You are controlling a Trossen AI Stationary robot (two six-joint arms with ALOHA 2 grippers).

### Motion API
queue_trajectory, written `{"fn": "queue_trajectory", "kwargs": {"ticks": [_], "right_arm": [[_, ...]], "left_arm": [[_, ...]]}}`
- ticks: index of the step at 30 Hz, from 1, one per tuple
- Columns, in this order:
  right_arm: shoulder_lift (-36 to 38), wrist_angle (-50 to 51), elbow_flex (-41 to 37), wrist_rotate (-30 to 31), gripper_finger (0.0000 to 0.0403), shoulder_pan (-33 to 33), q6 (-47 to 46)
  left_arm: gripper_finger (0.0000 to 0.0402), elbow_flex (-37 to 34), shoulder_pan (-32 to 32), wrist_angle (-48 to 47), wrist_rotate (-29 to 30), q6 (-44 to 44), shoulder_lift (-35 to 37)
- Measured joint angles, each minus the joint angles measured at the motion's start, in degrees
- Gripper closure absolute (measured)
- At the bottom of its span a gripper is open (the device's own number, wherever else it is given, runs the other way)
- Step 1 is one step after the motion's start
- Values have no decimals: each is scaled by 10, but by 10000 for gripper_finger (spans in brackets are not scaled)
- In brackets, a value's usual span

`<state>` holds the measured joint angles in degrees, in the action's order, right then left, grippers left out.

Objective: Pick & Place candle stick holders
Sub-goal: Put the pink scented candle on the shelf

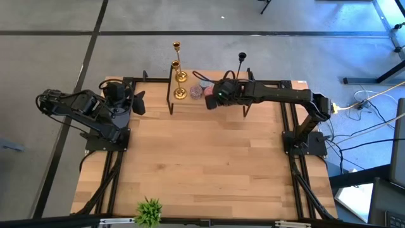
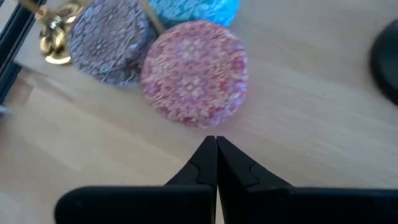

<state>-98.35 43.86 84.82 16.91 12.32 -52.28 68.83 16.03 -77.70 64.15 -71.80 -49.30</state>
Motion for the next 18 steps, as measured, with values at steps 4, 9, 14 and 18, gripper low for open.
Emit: {"fn": "queue_trajectory", "kwargs": {"ticks": [4, 9, 14, 18], "right_arm": [[0, -1, 0, 11, 402, 0, -15], [0, 18, 0, 34, 403, 0, -44], [0, 24, 0, 43, 403, 0, -63], [0, 17, 0, 54, 403, 0, -74]], "left_arm": [[151, 0, 0, 0, 0, 2, 0], [151, 0, 0, 0, 0, 5, 0], [151, 0, 0, 0, -1, 10, 0], [151, 0, 0, 0, -2, 17, 0]]}}
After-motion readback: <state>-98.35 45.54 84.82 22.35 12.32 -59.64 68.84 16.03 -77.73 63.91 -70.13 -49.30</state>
